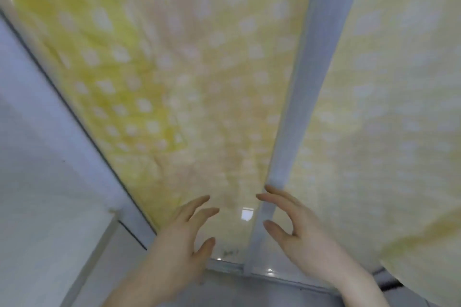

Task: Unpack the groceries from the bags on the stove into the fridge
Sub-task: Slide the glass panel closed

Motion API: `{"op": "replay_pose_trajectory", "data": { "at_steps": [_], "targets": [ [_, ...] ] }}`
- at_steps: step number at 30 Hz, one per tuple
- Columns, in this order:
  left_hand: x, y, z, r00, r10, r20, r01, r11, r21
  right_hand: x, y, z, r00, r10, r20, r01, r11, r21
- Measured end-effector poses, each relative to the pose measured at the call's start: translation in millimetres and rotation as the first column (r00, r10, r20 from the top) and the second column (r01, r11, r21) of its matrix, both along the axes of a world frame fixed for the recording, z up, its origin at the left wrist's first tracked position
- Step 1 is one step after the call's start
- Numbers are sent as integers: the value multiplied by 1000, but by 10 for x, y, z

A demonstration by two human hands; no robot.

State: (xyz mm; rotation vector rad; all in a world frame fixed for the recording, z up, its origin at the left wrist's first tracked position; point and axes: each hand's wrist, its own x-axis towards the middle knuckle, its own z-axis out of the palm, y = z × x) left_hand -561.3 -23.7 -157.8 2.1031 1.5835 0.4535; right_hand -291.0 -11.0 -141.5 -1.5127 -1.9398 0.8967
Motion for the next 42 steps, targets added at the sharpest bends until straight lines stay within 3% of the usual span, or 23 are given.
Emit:
{"op": "replay_pose_trajectory", "data": {
  "at_steps": [4,9,17,23,32,42],
  "targets": [
    [-370,-397,-2,951,308,5,-308,951,36,-355,372,49,956,289,42,-287,957,-40],
    [-699,-1126,-26,793,609,-38,-608,793,35,-1049,572,44,819,565,96,-565,824,-33],
    [-1314,-2534,62,398,906,-145,-907,412,82,-2638,-35,55,411,893,184,-900,430,-74],
    [-1871,-3562,72,121,969,-216,-988,137,64,-3608,-754,101,211,941,266,-968,239,-76],
    [-2287,-4526,-28,-66,971,-228,-998,-65,12,-4619,-1606,14,12,959,284,-993,45,-110],
    [-2551,-5418,-181,-392,892,-225,-914,-406,-18,-6035,-2373,-117,-292,932,217,-954,-265,-144]
  ]
}}
